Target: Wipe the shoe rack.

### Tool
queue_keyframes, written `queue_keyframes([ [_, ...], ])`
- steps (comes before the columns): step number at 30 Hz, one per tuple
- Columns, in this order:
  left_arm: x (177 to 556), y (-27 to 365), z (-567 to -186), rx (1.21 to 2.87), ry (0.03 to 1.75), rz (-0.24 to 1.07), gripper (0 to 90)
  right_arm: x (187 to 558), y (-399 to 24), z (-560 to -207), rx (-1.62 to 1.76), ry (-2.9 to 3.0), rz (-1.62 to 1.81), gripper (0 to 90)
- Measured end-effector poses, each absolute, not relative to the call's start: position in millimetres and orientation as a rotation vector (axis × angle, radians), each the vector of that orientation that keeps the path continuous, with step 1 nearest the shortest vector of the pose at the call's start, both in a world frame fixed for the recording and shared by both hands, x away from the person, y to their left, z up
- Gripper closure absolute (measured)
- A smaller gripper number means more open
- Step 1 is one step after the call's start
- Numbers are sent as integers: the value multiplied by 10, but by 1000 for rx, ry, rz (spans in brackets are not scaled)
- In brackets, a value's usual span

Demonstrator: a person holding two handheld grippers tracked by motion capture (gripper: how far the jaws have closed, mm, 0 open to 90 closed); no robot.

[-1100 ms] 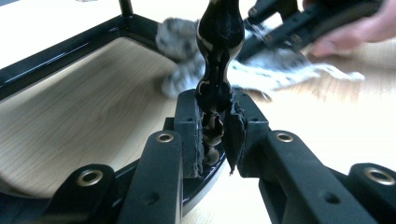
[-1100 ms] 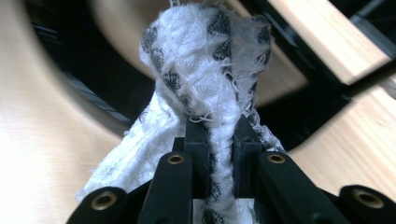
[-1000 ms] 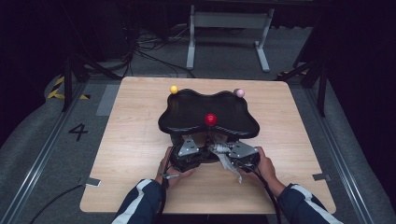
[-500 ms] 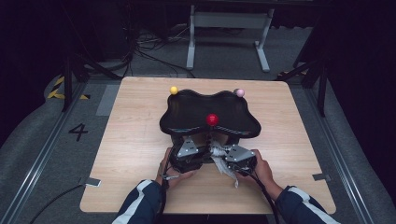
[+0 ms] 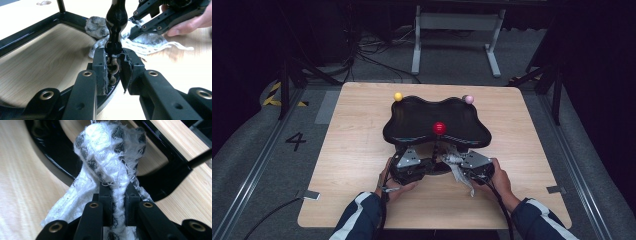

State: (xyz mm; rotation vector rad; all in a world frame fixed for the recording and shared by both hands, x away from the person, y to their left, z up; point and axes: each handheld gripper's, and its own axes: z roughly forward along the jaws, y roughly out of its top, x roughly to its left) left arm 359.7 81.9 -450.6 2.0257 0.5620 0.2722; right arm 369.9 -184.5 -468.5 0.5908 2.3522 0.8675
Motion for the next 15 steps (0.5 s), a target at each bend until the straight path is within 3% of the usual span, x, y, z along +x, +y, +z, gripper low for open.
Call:
queue_keyframes([
  [15, 3599, 686, -4511, 2013, 579, 295, 753, 3745, -1863, -4689, 585, 2338, 864, 808],
])
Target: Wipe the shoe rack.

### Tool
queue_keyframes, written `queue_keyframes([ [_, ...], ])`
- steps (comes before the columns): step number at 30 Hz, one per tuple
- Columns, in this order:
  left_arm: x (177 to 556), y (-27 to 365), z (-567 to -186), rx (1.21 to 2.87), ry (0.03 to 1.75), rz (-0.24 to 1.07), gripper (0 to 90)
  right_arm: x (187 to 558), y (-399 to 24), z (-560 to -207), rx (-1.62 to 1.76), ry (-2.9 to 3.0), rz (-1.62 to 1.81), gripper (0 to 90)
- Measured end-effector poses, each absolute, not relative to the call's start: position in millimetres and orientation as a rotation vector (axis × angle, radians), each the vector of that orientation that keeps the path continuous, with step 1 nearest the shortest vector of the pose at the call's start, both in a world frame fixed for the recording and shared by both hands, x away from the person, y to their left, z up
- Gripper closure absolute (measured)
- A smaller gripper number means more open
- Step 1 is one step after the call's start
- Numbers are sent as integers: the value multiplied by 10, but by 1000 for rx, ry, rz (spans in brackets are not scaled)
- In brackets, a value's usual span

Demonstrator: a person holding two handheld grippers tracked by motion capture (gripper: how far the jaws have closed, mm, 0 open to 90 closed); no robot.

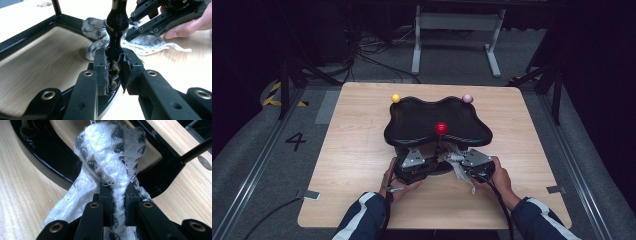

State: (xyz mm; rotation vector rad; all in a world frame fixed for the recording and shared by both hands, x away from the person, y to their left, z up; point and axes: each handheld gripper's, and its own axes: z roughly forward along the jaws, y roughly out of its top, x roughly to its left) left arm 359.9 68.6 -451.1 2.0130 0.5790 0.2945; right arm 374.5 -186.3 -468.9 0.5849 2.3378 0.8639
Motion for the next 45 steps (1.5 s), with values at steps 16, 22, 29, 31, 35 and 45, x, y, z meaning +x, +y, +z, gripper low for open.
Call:
queue_keyframes([
  [16, 3603, 585, -4521, 2008, 588, 303, 754, 3584, -1662, -4636, 480, 2378, 921, 806],
  [22, 3618, 575, -4526, 2001, 594, 299, 754, 3676, -1784, -4639, 541, 2356, 892, 807],
  [29, 3593, 624, -4538, 2011, 584, 296, 720, 3833, -1945, -4689, 620, 2330, 819, 808],
  [31, 3566, 645, -4546, 2029, 577, 309, 720, 3856, -1965, -4704, 663, 2328, 839, 807],
  [35, 3557, 683, -4575, 2064, 560, 279, 779, 3871, -1983, -4705, 653, 2328, 828, 807],
  [45, 3622, 645, -4619, 2048, 565, 279, 816, 3875, -1991, -4698, 630, 2341, 800, 808],
])
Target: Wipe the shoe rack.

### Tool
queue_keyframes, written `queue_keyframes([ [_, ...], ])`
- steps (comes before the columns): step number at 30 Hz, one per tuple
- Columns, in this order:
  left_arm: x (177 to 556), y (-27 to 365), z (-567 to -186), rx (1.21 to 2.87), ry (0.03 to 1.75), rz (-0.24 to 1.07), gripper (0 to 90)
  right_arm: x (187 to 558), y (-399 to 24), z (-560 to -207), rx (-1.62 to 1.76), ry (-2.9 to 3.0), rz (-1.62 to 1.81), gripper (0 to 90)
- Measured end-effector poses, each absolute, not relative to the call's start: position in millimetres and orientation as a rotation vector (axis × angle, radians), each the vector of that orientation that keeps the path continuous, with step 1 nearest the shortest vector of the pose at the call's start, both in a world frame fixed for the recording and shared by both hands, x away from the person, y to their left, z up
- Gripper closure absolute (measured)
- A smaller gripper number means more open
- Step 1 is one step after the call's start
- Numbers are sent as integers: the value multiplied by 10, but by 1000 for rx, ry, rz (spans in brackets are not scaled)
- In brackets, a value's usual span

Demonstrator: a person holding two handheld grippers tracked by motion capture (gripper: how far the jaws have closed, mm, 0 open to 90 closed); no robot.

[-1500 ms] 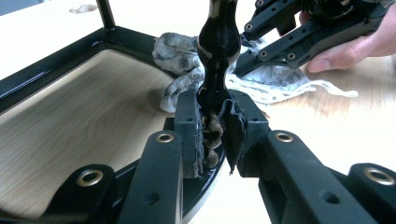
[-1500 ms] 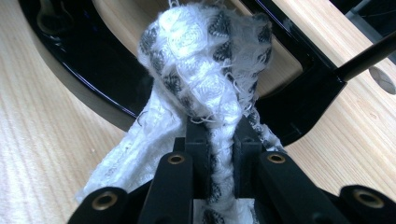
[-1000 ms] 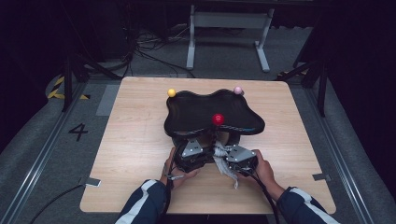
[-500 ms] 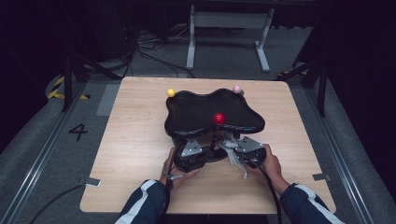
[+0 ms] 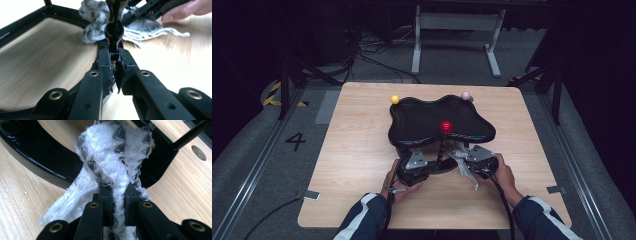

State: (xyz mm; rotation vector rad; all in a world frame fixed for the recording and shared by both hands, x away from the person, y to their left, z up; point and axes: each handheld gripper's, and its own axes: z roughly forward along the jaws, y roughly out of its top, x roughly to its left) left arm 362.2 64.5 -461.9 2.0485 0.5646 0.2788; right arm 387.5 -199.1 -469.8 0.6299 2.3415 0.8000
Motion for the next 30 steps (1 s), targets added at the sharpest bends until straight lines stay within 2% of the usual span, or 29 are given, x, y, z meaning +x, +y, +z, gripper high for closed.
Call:
queue_keyframes([
  [13, 3644, 533, -4585, 2026, 560, 298, 796, 3878, -1997, -4681, 639, 2340, 788, 811],
  [30, 3671, 357, -4573, 2025, 600, 312, 783, 3636, -1750, -4623, 509, 2374, 837, 806],
])
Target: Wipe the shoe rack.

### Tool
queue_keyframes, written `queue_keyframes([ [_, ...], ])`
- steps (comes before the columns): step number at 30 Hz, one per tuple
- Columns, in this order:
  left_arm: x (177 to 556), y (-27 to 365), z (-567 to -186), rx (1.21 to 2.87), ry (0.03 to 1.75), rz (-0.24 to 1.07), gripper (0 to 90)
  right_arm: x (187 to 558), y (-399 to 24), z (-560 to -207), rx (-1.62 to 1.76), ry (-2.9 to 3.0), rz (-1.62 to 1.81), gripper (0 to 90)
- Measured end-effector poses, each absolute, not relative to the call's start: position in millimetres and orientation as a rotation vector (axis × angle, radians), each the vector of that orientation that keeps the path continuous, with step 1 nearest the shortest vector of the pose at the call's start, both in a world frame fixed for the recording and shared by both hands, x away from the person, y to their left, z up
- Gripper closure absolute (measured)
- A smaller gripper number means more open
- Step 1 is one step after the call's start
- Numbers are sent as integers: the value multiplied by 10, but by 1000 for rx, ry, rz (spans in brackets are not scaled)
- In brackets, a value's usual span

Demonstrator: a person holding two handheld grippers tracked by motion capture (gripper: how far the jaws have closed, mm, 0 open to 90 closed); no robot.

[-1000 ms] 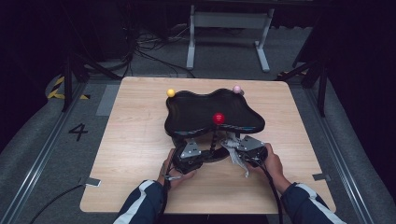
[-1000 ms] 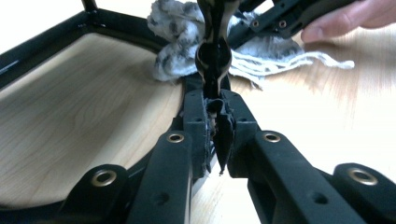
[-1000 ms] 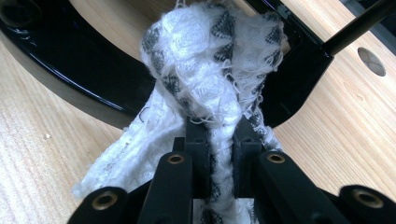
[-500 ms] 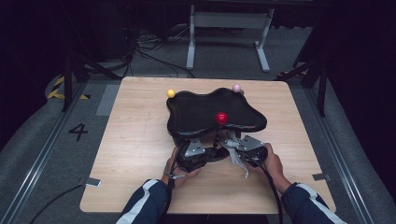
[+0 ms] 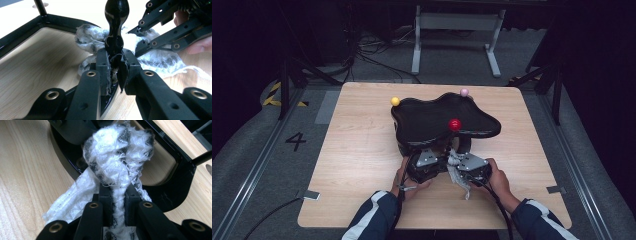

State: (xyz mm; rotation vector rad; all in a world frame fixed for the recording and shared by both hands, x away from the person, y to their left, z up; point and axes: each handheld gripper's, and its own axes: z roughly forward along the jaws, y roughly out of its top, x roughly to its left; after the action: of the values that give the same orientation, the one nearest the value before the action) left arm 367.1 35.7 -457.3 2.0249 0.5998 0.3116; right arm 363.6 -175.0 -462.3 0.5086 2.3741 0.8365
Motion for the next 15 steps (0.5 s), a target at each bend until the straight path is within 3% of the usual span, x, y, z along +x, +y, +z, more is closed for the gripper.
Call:
queue_keyframes([
  [15, 3702, 257, -4604, 2003, 611, 293, 736, 3728, -1857, -4641, 533, 2353, 826, 795],
])
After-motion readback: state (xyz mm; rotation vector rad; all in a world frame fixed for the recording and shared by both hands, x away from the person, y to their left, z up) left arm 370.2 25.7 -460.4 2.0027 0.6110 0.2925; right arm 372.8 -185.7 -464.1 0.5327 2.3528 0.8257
